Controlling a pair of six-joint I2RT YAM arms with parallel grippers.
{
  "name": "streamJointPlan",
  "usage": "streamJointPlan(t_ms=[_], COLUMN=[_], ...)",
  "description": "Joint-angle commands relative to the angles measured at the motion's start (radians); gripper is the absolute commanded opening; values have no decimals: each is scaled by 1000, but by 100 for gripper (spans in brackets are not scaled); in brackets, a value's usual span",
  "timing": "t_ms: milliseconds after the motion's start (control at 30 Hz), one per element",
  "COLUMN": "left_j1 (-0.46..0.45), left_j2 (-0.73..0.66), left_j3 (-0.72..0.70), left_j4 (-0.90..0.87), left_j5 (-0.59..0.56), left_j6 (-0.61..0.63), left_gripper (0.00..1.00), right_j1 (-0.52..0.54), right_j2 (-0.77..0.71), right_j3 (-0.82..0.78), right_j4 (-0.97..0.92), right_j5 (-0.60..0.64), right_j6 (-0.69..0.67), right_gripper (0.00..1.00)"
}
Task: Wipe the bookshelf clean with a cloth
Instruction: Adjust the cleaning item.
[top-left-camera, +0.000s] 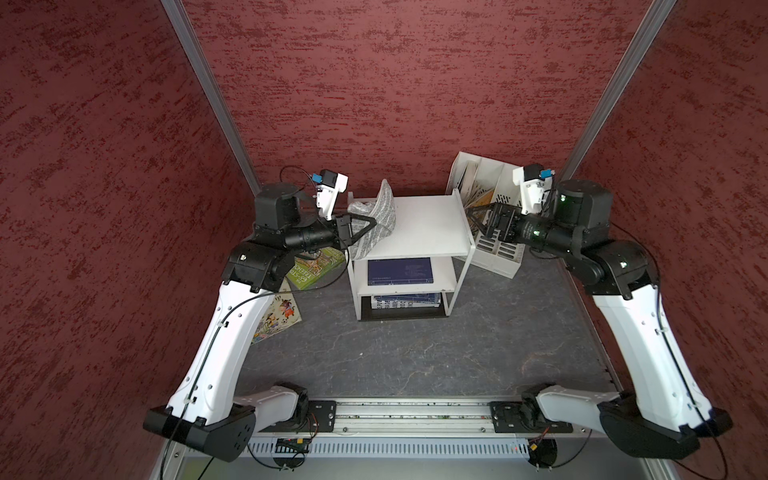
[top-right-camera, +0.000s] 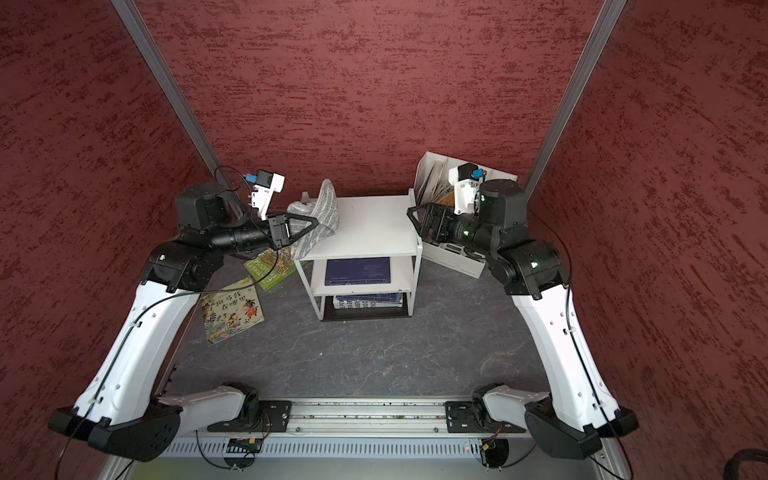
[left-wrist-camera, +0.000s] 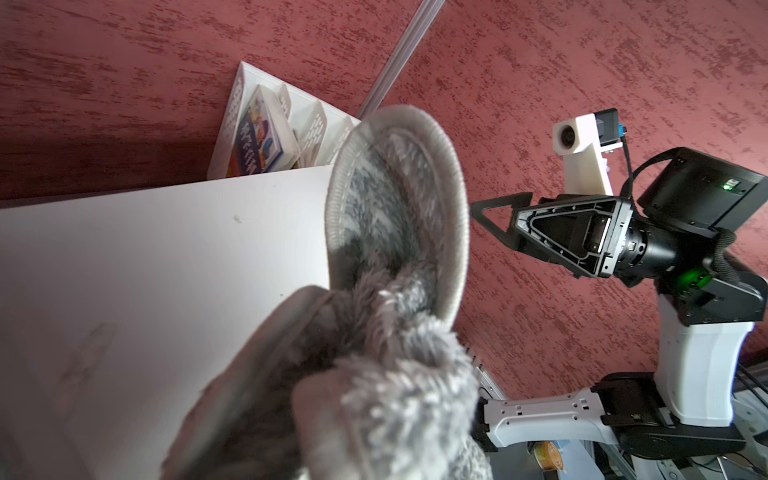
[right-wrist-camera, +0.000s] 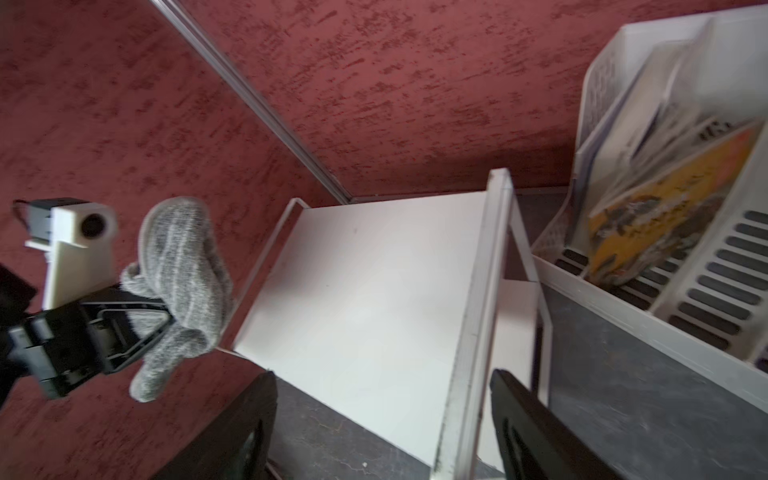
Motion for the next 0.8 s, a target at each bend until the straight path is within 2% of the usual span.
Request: streamJointPlan(t_ms=[0,200,333,467,600,633,767], left_j1=[-46,-122,-160,-179,-179,-179,-172], left_j2=[14,63,99,120,124,125,126], left_j3=[5,51,80,91,93,94,110], left_j4=[191,311,323,340,324,316,257], left_j5=[45,104,119,124,116,114,108], left_j6=[-79,-108,-106,-108,-97,-92,-55], left_gripper=[0,0,0,0,0,0,0], right_j1=[29,86,119,128,127,127,128], right_j2=[9,71,107,139,139,140,144], right_j3=[-60,-113,-85,-68,-67,-67,-48], right_j4=[315,639,663,651,631,625,592], right_j5=[-272,-426,-462,-495,-476,-468,-440], right_j6=[121,293,303,327,321,316,296], right_gripper=[89,89,87,75,48,37,3])
